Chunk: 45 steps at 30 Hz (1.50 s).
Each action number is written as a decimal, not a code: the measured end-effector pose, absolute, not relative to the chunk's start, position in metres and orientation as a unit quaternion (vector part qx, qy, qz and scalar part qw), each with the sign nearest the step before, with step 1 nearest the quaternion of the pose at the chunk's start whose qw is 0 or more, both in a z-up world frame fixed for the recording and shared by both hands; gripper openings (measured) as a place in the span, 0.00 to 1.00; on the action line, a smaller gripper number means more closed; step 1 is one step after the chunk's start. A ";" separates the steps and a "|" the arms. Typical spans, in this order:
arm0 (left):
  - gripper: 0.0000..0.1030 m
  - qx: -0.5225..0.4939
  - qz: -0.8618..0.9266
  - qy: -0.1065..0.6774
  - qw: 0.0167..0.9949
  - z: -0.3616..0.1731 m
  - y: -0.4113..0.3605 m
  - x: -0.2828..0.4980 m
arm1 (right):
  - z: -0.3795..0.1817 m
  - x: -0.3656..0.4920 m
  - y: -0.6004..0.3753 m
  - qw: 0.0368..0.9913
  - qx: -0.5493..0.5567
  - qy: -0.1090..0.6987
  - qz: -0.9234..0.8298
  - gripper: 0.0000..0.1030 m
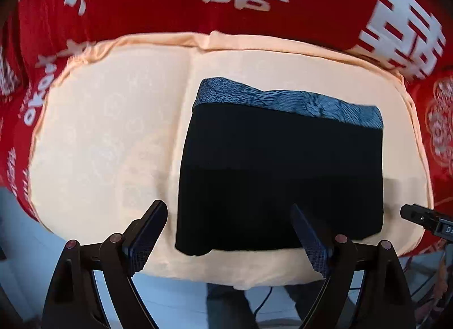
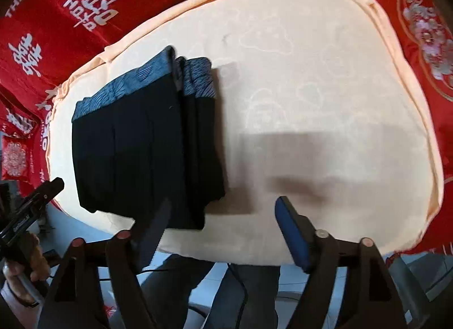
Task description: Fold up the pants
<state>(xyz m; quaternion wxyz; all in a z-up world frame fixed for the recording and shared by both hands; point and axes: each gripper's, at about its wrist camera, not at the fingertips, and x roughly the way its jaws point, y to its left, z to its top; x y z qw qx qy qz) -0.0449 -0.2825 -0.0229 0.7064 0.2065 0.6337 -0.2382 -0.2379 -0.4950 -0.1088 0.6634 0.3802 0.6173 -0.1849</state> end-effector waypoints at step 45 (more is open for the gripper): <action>1.00 0.259 -0.258 0.610 0.703 0.046 -0.237 -0.079 | 0.001 -0.190 -0.368 0.693 0.282 0.612 -0.258 1.00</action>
